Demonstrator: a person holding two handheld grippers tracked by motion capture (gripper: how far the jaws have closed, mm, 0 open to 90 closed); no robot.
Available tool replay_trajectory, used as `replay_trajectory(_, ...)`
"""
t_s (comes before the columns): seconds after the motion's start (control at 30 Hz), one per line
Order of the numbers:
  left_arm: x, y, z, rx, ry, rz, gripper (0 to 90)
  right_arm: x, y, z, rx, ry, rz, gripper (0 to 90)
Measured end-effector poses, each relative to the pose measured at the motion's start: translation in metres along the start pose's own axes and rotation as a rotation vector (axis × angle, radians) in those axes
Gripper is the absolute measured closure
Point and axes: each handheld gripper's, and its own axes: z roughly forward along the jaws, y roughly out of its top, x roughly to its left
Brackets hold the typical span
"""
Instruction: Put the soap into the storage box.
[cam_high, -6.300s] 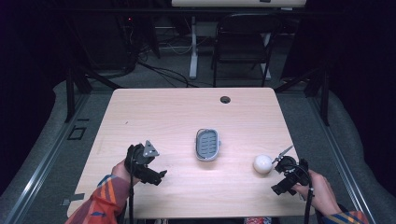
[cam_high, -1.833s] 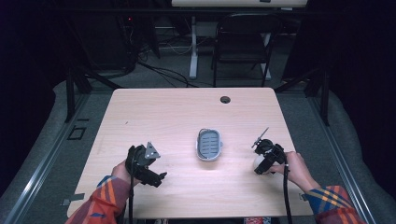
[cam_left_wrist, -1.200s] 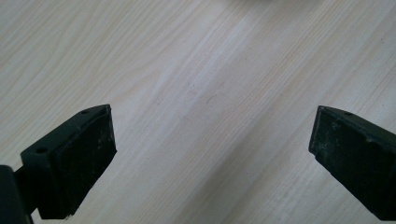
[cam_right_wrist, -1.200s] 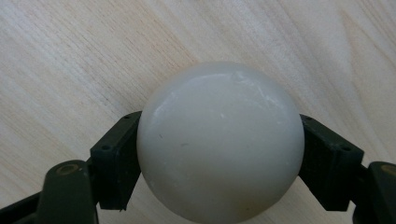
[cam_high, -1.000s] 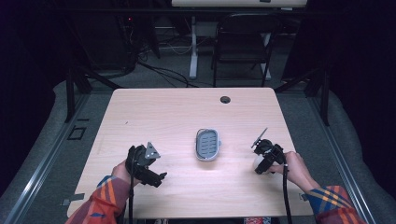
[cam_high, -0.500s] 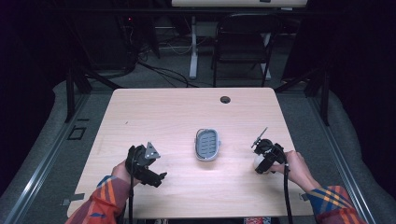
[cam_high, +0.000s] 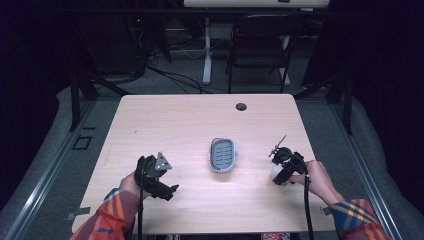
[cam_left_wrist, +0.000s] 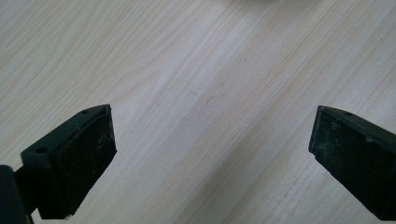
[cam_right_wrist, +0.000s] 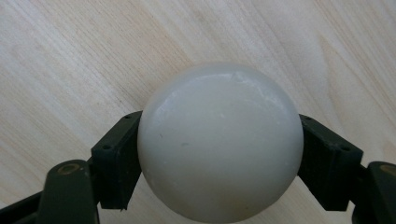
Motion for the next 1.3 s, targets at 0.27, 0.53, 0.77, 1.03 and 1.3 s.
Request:
replay_trajectory(0.27, 0.0, 0.0, 0.0, 0.002, 0.0, 0.002, 0.5, 0.0, 0.002, -0.003, -0.002, -0.003, -0.011, 23.6)
replay_trajectory(0.53, 0.001, 0.0, 0.001, 0.001, -0.007, -0.002, 0.5, 0.004, 0.009, -0.004, -0.016, -0.012, -0.029, 23.6)
replay_trajectory(0.77, 0.002, 0.001, 0.003, 0.004, -0.015, -0.019, 0.5, 0.005, 0.026, -0.008, -0.022, -0.007, -0.045, 23.6)
replay_trajectory(1.03, 0.002, 0.0, 0.001, -0.005, -0.008, -0.017, 0.5, 0.013, 0.042, -0.01, -0.019, -0.027, -0.095, 23.6)
replay_trajectory(1.3, 0.002, -0.001, 0.001, -0.012, -0.012, -0.016, 0.5, 0.01, 0.059, -0.017, -0.049, -0.032, -0.098, 23.7)
